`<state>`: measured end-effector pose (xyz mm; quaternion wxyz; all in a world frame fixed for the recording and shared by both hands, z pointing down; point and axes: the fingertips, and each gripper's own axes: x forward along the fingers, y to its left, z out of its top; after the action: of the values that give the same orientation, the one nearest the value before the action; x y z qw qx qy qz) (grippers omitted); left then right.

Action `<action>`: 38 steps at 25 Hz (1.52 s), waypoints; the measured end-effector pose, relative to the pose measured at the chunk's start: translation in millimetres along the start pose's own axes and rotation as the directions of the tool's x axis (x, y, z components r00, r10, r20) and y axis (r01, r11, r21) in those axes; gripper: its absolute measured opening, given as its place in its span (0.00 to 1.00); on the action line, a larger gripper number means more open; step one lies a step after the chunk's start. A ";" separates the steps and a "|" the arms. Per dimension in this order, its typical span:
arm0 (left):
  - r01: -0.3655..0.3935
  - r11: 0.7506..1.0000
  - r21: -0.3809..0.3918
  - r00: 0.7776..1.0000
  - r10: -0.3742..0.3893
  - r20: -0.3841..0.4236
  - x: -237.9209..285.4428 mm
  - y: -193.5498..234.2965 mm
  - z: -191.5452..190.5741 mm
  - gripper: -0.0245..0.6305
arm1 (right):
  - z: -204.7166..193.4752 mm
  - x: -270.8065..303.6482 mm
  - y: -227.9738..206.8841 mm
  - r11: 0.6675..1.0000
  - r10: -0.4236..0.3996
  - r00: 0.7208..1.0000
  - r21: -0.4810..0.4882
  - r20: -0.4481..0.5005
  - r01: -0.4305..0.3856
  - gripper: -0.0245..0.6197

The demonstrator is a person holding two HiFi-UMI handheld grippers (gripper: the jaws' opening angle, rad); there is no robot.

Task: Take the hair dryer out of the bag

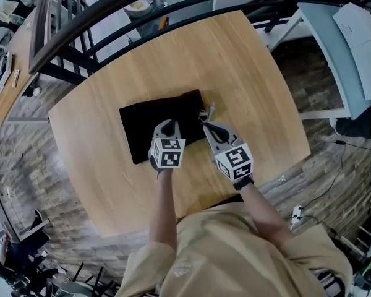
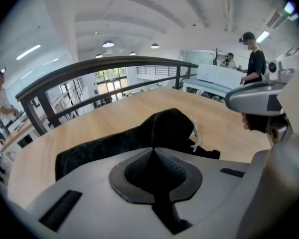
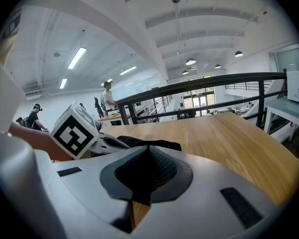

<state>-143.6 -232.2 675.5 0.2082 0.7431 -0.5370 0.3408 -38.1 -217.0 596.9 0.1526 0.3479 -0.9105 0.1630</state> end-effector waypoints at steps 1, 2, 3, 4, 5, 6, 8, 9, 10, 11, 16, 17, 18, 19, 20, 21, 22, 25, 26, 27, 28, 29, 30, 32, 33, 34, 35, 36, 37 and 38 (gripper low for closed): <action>0.028 0.999 -0.033 0.999 -0.027 0.017 -3.2 -1.1 0.7 0.07 | -1.4 -1.2 -1.7 1.000 -0.003 1.000 0.002 -0.001 0.003 0.06; 0.054 0.997 -0.064 0.998 -0.052 0.035 -7.4 -1.7 1.3 0.07 | -3.0 -2.5 -3.6 1.000 -0.005 1.000 0.004 -0.002 0.005 0.06; 0.075 0.993 -0.091 0.996 -0.070 0.053 -12.5 -1.3 1.9 0.07 | -4.6 -3.8 -5.9 1.000 -0.007 1.000 0.006 -0.005 0.007 0.06; 0.089 0.989 -0.115 0.994 -0.081 0.072 -18.0 0.0 3.0 0.07 | -5.8 -4.9 -8.4 1.000 -0.008 1.000 0.007 -0.009 0.008 0.06; 0.099 0.986 -0.137 0.992 -0.088 0.089 -23.6 2.4 4.7 0.07 | -6.8 -5.7 -11.4 1.000 -0.008 1.000 0.007 -0.015 0.008 0.06; 0.106 0.982 -0.157 0.990 -0.090 0.106 -29.0 5.3 6.9 0.07 | -7.6 -6.1 -15.1 1.000 -0.008 1.000 0.004 -0.021 0.008 0.06; 0.114 0.976 -0.184 0.987 -0.091 0.132 -38.0 11.4 11.4 0.07 | -8.7 -5.7 -23.8 1.000 -0.009 1.000 -0.015 -0.030 0.008 0.06; 0.117 0.975 -0.189 0.986 -0.091 0.139 -41.5 13.7 13.1 0.07 | -8.4 -4.7 -27.5 0.999 -0.005 0.999 -0.034 -0.036 0.004 0.06; 0.120 0.975 -0.189 0.985 -0.094 0.143 -44.1 14.8 14.5 0.07 | -7.5 -3.1 -30.5 0.998 0.001 0.999 -0.067 -0.045 -0.004 0.06; 0.126 0.975 -0.185 0.984 -0.100 0.145 -46.1 14.7 15.9 0.07 | -6.5 -0.9 -32.9 0.993 0.009 0.998 -0.118 -0.060 -0.016 0.06; 0.149 0.974 -0.169 0.981 -0.123 0.153 -52.2 13.3 23.8 0.07 | -9.3 24.5 -35.7 0.821 0.087 0.970 -0.535 -0.227 -0.199 0.16; 0.150 0.973 -0.176 0.980 -0.123 0.156 -52.9 15.0 24.5 0.07 | -14.5 31.9 -32.8 0.769 0.113 0.953 -0.582 -0.282 -0.264 0.18; 0.152 0.971 -0.185 0.980 -0.123 0.159 -53.3 16.6 24.9 0.07 | -21.2 38.9 -30.0 0.720 0.134 0.931 -0.612 -0.339 -0.326 0.18; 0.153 0.969 -0.197 0.979 -0.121 0.162 -53.5 17.9 25.3 0.07 | -28.9 45.0 -28.1 0.676 0.148 0.907 -0.630 -0.394 -0.384 0.18; 0.154 0.966 -0.208 0.979 -0.120 0.167 -53.4 18.7 26.0 0.07 | -36.6 50.6 -27.3 0.638 0.156 0.883 -0.637 -0.443 -0.432 0.18; 0.156 0.963 -0.218 0.978 -0.120 0.172 -53.3 19.3 27.3 0.07 | -43.3 55.8 -27.5 0.610 0.162 0.861 -0.637 -0.482 -0.471 0.18; 0.158 0.961 -0.226 0.977 -0.119 0.178 -53.3 19.9 29.0 0.07 | -48.5 60.9 -28.1 0.589 0.165 0.843 -0.635 -0.512 -0.501 0.18; 0.163 0.956 -0.243 0.975 -0.118 0.188 -54.2 21.9 32.9 0.07 | -58.5 74.2 -28.2 0.549 0.176 0.798 -0.615 -0.576 -0.566 0.23; 0.164 0.955 -0.249 0.974 -0.117 0.192 -54.5 23.5 33.9 0.07 | -60.6 78.9 -27.0 0.539 0.181 0.783 -0.606 -0.595 -0.585 0.26; 0.164 0.953 -0.256 0.974 -0.115 0.196 -54.7 25.5 35.0 0.07 | -62.3 83.6 -25.7 0.527 0.184 0.769 -0.598 -0.613 -0.603 0.29; 0.164 0.951 -0.262 0.973 -0.113 0.199 -54.9 27.0 36.0 0.07 | -64.1 87.9 -24.4 0.513 0.187 0.754 -0.592 -0.630 -0.621 0.30; 0.165 0.949 -0.268 0.973 -0.113 0.201 -55.2 27.6 36.8 0.07 | -66.4 91.1 -22.8 0.498 0.190 0.739 -0.585 -0.647 -0.640 0.30; 0.167 0.948 -0.271 0.973 -0.114 0.202 -55.6 27.2 37.2 0.07 | -69.5 93.2 -21.1 0.483 0.194 0.722 -0.576 -0.664 -0.660 0.31; 0.173 0.946 -0.275 0.972 -0.120 0.201 -55.7 25.2 36.9 0.07 | -77.5 96.2 -17.4 0.453 0.201 0.688 -0.557 -0.697 -0.697 0.33; 0.177 0.945 -0.276 0.972 -0.123 0.201 -55.5 24.5 36.4 0.07 | -81.6 97.9 -15.3 0.441 0.204 0.673 -0.547 -0.711 -0.712 0.35; 0.180 0.943 -0.279 0.971 -0.126 0.201 -55.2 24.3 35.8 0.07 | -85.2 99.9 -13.3 0.432 0.207 0.660 -0.537 -0.723 -0.725 0.35; 0.183 0.942 -0.282 0.971 -0.129 0.201 -54.8 24.7 35.3 0.07 | -87.9 102.0 -11.4 0.426 0.211 0.648 -0.528 -0.732 -0.735 0.36; 0.186 0.940 -0.286 0.971 -0.131 0.201 -54.6 25.8 34.8 0.07 | -89.7 104.4 -9.6 0.423 0.215 0.638 -0.518 -0.740 -0.743 0.36; 0.187 0.939 -0.288 0.971 -0.132 0.202 -54.7 27.6 33.9 0.07 | -90.7 107.1 -7.8 0.424 0.223 0.628 -0.506 -0.746 -0.751 0.37; 0.187 0.938 -0.291 0.971 -0.131 0.201 -55.2 29.8 32.3 0.07 | -91.3 110.1 -5.9 0.427 0.234 0.617 -0.490 -0.752 -0.760 0.37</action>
<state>-173.0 -227.8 611.6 0.2994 0.7701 -0.5380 0.1669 -97.3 -248.7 723.3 0.4960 -0.1282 -0.8515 -0.1114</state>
